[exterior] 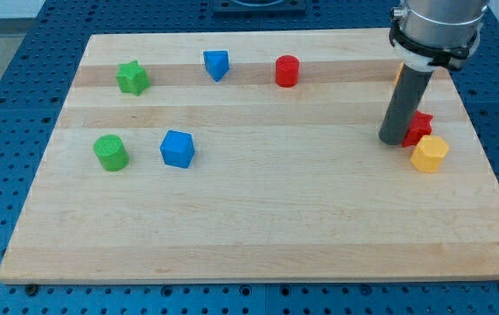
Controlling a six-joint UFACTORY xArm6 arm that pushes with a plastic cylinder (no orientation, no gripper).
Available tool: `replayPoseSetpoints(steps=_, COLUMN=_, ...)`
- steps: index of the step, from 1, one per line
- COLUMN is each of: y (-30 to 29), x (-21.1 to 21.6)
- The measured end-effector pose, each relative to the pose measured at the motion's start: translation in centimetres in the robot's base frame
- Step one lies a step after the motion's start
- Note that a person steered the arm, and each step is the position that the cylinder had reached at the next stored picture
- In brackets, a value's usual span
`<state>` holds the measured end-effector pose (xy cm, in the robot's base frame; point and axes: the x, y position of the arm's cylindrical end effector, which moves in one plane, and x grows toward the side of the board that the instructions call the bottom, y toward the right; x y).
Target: Point your arm to the left of the red circle
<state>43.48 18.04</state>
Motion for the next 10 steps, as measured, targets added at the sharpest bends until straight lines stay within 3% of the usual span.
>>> replayPoseSetpoints(steps=2, y=0.4, x=-0.4)
replayPoseSetpoints(steps=5, y=-14.2, x=-1.1)
replayPoseSetpoints(steps=7, y=-18.4, x=-7.4)
replayPoseSetpoints(steps=8, y=-17.7, x=-13.6)
replayPoseSetpoints(steps=10, y=-14.9, x=-14.8)
